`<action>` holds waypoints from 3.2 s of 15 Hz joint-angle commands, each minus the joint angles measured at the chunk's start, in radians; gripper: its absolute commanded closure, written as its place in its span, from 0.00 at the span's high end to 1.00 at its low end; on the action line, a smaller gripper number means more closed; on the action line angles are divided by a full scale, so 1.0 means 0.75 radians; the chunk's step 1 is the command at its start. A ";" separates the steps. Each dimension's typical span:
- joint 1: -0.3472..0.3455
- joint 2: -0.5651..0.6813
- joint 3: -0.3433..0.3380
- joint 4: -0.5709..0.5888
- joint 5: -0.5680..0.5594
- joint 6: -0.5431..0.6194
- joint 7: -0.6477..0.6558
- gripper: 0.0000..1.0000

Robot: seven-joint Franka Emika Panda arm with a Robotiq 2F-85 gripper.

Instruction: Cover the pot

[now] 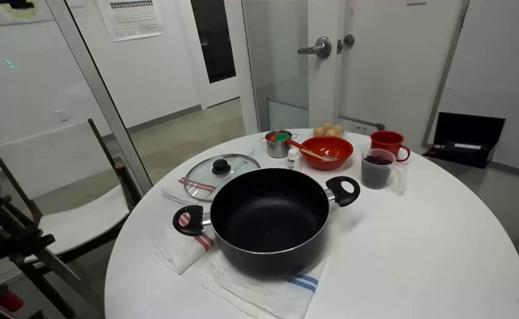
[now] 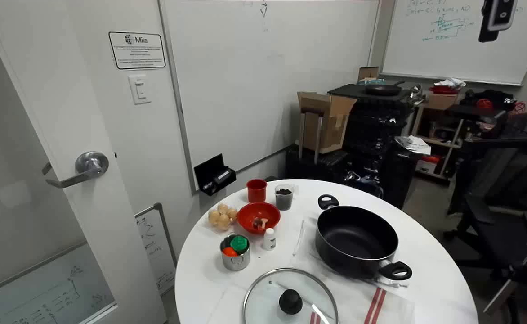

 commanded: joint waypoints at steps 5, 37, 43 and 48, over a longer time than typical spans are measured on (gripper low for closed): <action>-0.011 0.001 0.009 0.002 0.003 -0.002 -0.003 1.00; 0.138 1.244 0.132 0.583 -0.474 0.695 -0.292 1.00; 0.184 1.535 0.136 0.747 -0.583 0.748 -0.398 1.00; 0.185 1.766 0.162 0.918 -0.583 0.747 -0.532 1.00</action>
